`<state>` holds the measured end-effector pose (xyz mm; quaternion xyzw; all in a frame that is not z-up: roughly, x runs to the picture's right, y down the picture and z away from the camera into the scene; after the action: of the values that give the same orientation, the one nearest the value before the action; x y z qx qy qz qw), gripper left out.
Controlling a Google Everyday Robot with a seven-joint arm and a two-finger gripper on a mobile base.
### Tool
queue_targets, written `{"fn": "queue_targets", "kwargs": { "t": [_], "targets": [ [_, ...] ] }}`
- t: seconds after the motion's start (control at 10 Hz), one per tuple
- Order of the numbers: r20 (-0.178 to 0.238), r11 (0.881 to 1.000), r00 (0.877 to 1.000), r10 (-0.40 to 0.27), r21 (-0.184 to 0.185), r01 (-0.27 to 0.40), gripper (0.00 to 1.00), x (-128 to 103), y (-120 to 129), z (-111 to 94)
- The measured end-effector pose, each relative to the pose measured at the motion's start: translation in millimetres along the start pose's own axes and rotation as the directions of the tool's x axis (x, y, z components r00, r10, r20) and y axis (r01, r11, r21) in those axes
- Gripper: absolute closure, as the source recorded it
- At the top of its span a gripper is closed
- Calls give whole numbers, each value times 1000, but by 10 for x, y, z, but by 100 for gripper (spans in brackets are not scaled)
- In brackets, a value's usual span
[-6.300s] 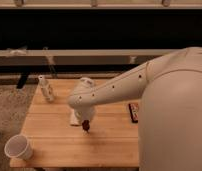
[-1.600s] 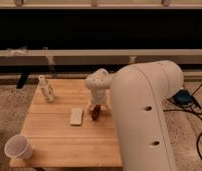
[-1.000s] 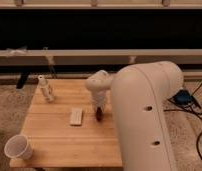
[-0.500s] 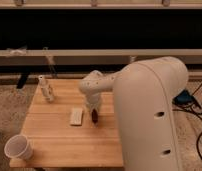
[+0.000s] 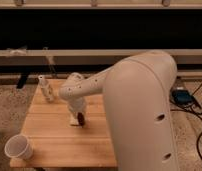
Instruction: Place the pepper on the white sponge
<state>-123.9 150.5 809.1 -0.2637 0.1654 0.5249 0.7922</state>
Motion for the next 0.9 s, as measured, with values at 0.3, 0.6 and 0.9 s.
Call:
{"fn": "queue_targets", "kwargs": {
  "t": [0.3,0.6,0.9],
  "targets": [
    [26,997,997,-71,-4,71,100,-88,239,-77],
    [32,995,994,-100,-5,101,100,-180,351,-59],
    [24,995,994,-103,8,102,100,-210,322,27]
  ]
}}
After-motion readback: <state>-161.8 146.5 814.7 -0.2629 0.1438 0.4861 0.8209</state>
